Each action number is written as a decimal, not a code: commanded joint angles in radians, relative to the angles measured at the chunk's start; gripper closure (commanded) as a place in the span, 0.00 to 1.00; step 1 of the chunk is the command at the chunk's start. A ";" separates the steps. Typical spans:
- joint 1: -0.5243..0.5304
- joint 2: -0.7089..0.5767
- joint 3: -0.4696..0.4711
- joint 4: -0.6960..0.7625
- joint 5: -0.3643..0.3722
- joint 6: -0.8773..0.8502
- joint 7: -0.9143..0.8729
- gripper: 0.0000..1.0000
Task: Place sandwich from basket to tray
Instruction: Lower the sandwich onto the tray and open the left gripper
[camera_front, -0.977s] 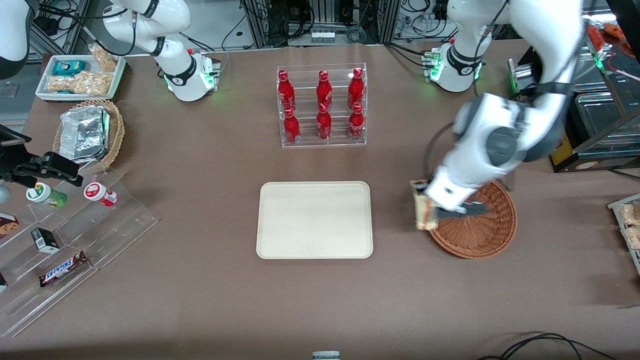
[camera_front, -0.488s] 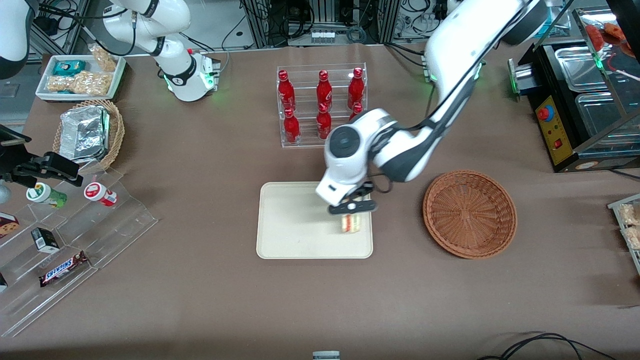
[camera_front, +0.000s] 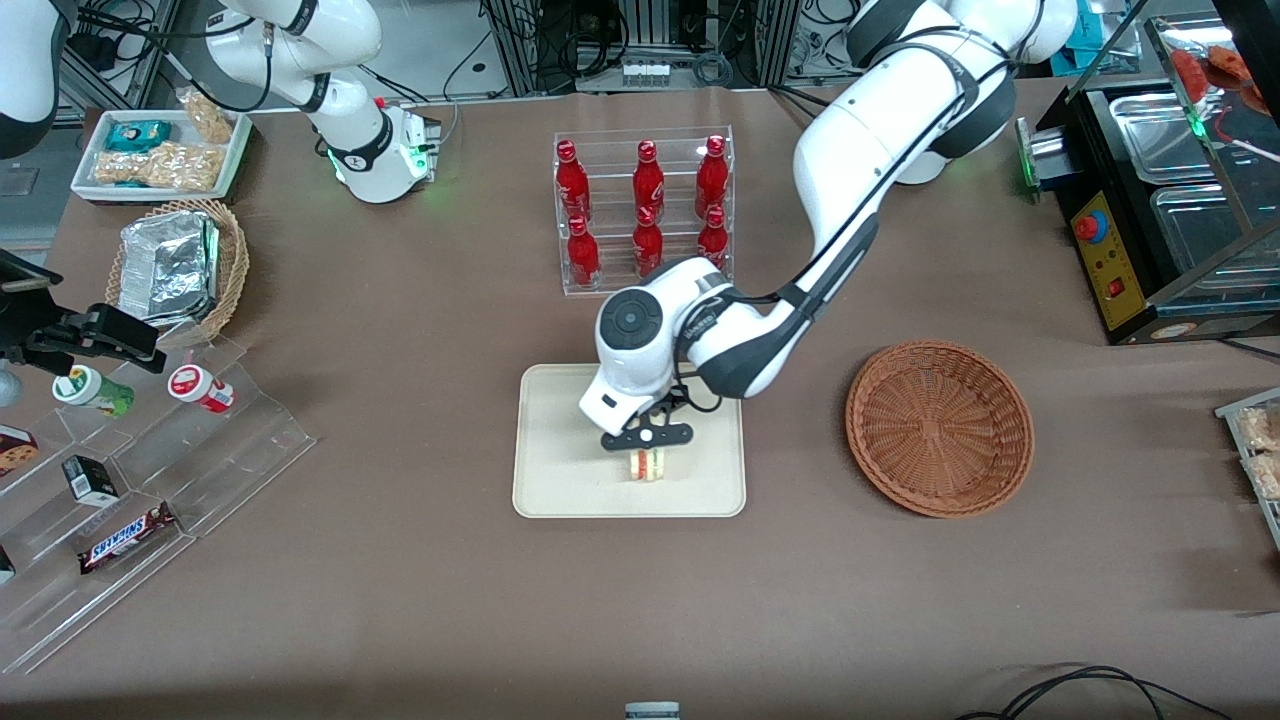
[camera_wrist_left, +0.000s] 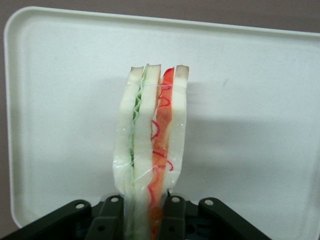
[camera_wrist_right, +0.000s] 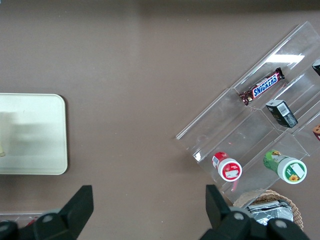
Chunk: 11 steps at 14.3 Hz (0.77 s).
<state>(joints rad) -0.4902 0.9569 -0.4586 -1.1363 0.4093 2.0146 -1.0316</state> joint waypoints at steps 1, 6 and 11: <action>-0.016 0.029 0.003 0.050 0.013 0.018 -0.007 0.45; -0.019 0.010 0.009 0.052 0.020 -0.029 -0.050 0.00; 0.139 -0.226 -0.003 0.047 -0.096 -0.317 0.043 0.00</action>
<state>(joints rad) -0.4205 0.8688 -0.4590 -1.0477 0.3796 1.8023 -1.0411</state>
